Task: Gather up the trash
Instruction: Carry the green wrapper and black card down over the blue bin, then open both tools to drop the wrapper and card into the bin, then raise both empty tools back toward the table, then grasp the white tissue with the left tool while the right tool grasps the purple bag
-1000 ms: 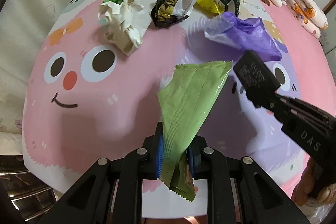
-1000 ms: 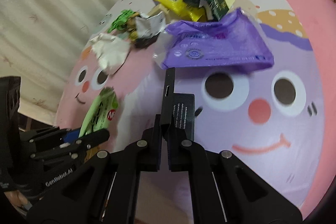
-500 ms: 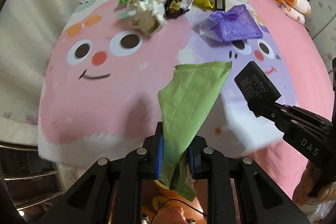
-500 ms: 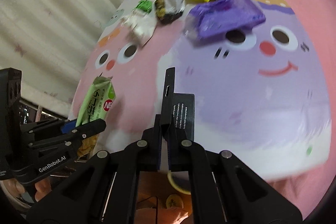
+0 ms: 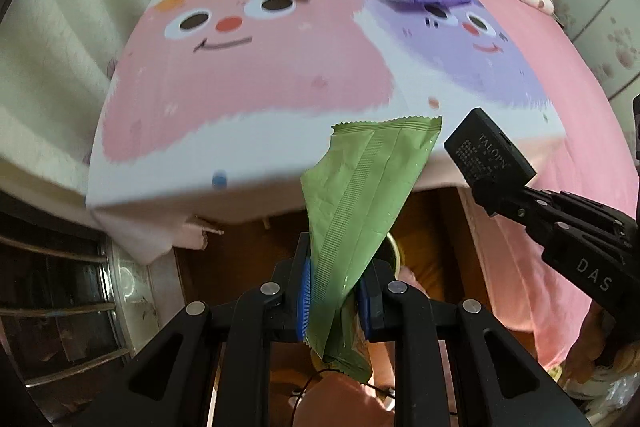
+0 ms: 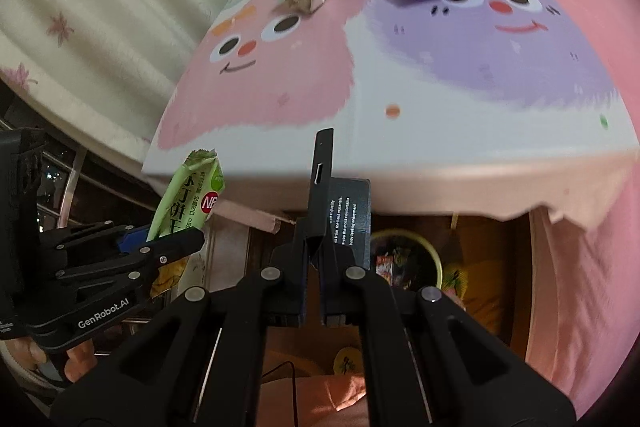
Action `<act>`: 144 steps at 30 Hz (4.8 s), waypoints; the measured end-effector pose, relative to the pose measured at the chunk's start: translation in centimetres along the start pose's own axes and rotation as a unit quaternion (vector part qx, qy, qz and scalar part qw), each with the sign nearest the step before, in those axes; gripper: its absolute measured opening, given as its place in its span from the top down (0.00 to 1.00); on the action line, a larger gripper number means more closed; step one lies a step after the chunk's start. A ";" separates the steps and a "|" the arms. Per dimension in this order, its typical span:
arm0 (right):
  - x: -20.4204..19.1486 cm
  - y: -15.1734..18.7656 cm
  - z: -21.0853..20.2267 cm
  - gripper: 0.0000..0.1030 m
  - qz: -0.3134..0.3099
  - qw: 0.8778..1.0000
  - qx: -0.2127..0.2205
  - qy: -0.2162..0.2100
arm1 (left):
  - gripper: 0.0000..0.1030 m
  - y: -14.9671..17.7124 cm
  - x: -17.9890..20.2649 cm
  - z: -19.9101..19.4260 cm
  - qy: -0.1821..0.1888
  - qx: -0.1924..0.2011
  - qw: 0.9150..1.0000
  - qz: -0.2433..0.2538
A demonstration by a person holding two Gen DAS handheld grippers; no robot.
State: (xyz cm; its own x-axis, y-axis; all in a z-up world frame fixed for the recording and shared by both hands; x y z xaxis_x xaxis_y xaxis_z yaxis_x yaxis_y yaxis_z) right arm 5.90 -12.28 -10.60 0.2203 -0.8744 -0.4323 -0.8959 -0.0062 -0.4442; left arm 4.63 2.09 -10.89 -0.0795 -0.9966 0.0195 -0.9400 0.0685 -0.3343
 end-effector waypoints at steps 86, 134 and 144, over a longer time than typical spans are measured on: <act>7.4 7.1 2.1 0.48 0.044 0.991 -0.127 0.001 | 0.15 4.7 1.5 0.0 -0.084 0.000 0.995 -0.050; 12.1 -26.3 2.5 0.26 0.153 0.987 0.051 0.027 | 0.07 -29.5 -4.8 -2.5 -0.021 0.092 0.994 -0.051; 16.8 -30.7 9.8 0.22 0.278 0.956 0.053 0.080 | 0.06 -36.8 -6.1 7.5 0.041 0.010 0.998 -0.045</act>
State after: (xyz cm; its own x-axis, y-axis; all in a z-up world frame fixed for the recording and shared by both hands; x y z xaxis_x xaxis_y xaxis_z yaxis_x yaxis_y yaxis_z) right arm 40.90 -22.05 -11.87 -0.3479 -0.7914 -0.5027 -0.8116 0.5226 -0.2611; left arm 42.18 5.36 -5.81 -0.0233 -0.9918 0.1259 -0.9381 -0.0219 -0.3458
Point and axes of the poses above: each gripper's, at about its wrist camera, not at the fingertips, and z roughly the way its jaws point, x to its right, y to its underside, the point moved 4 cm from there along z, roughly the way its jaws point, and after that the axes turned 6 degrees about -y, right-handed, at the moved point
